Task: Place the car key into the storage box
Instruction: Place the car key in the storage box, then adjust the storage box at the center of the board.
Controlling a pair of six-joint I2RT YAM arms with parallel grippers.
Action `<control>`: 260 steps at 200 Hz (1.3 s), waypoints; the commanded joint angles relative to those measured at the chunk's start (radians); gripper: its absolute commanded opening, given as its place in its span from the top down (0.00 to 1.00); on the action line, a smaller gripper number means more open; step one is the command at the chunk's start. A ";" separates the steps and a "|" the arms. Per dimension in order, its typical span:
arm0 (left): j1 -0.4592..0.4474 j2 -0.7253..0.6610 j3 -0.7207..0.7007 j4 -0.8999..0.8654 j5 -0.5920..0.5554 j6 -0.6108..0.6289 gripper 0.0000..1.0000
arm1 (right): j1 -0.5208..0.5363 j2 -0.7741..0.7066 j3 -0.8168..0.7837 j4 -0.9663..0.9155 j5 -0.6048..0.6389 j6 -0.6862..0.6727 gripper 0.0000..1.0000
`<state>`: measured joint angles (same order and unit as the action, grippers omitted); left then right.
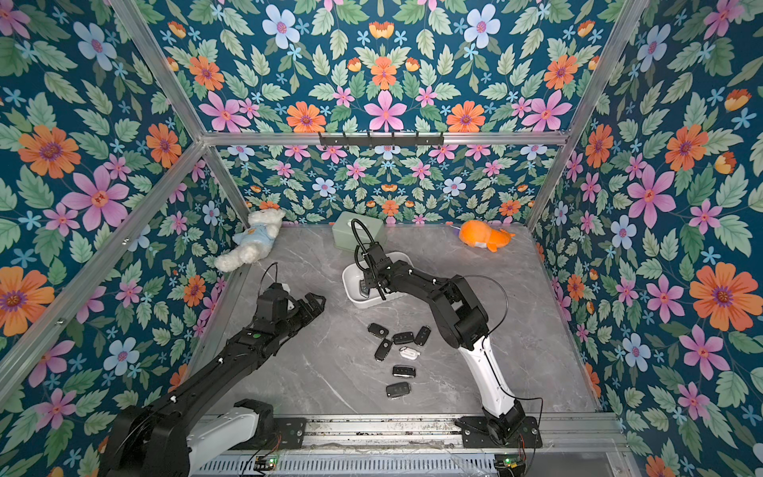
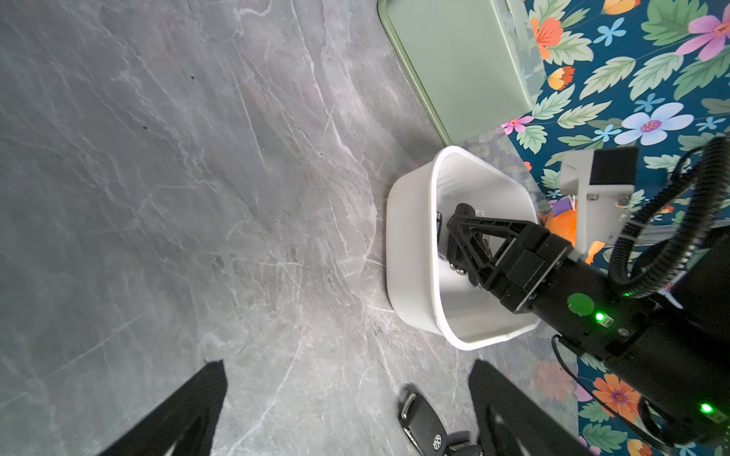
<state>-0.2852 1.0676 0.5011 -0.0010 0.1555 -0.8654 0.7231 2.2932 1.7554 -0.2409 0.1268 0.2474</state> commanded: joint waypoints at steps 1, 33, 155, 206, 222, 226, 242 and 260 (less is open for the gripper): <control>0.000 -0.004 -0.001 -0.005 0.001 0.002 0.01 | 0.002 0.000 0.009 -0.013 0.010 -0.002 0.44; 0.001 -0.007 0.007 -0.015 -0.004 0.004 0.01 | 0.002 -0.036 0.006 -0.006 0.017 0.000 0.42; 0.001 0.170 0.129 0.064 0.091 0.035 0.01 | -0.126 -0.402 -0.333 0.121 -0.053 0.015 0.42; 0.001 0.227 0.155 0.081 0.128 0.039 0.01 | -0.199 -0.454 -0.426 0.112 -0.083 -0.008 0.42; 0.002 0.236 0.160 0.081 0.135 0.040 0.01 | -0.213 -0.447 -0.429 0.100 -0.090 -0.016 0.42; 0.001 0.237 0.160 0.080 0.137 0.040 0.01 | -0.216 -0.443 -0.428 0.097 -0.091 -0.018 0.42; 0.001 0.242 0.164 0.076 0.141 0.045 0.01 | -0.225 -0.429 -0.422 0.093 -0.101 -0.027 0.42; 0.001 0.246 0.170 0.067 0.144 0.050 0.01 | -0.230 -0.403 -0.402 0.085 -0.102 -0.038 0.43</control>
<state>-0.2844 1.3102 0.6594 0.0601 0.2852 -0.8345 0.5007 1.8641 1.3331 -0.1516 0.0418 0.2386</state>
